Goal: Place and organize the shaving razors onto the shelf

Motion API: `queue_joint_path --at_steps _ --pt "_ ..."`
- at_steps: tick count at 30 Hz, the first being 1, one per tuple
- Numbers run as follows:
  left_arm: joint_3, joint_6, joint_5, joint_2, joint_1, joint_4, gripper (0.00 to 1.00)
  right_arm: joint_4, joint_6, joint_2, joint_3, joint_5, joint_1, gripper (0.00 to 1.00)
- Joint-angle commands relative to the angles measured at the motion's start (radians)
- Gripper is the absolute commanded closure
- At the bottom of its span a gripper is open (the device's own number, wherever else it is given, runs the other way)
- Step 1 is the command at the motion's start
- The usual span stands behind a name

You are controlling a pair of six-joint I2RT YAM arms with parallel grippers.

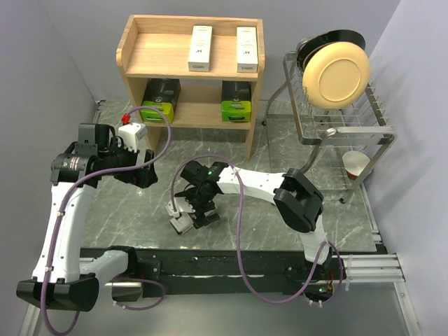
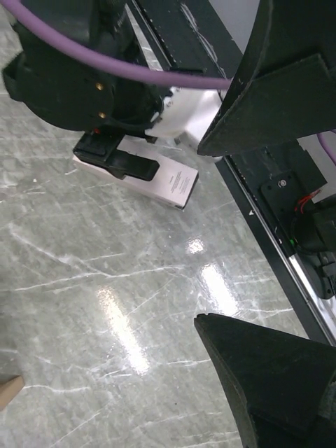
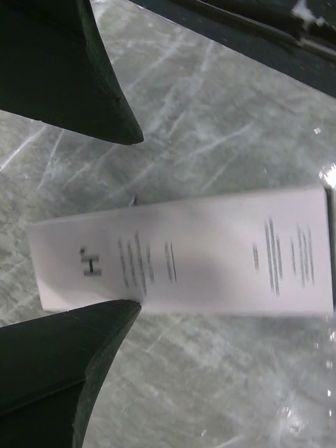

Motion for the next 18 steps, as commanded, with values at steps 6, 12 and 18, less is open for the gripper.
queue_joint_path --at_steps 6,12,18 --pt "0.099 -0.01 0.03 0.035 0.003 -0.001 0.0 0.061 0.108 -0.045 0.045 0.007 0.016 0.0" --pt "0.115 -0.033 0.035 0.053 0.003 0.012 0.01 -0.03 0.065 0.059 0.085 0.047 0.036 0.0" --pt "0.093 -0.085 -0.031 0.026 0.003 0.058 0.01 0.119 0.246 0.087 0.045 0.14 0.036 0.05"
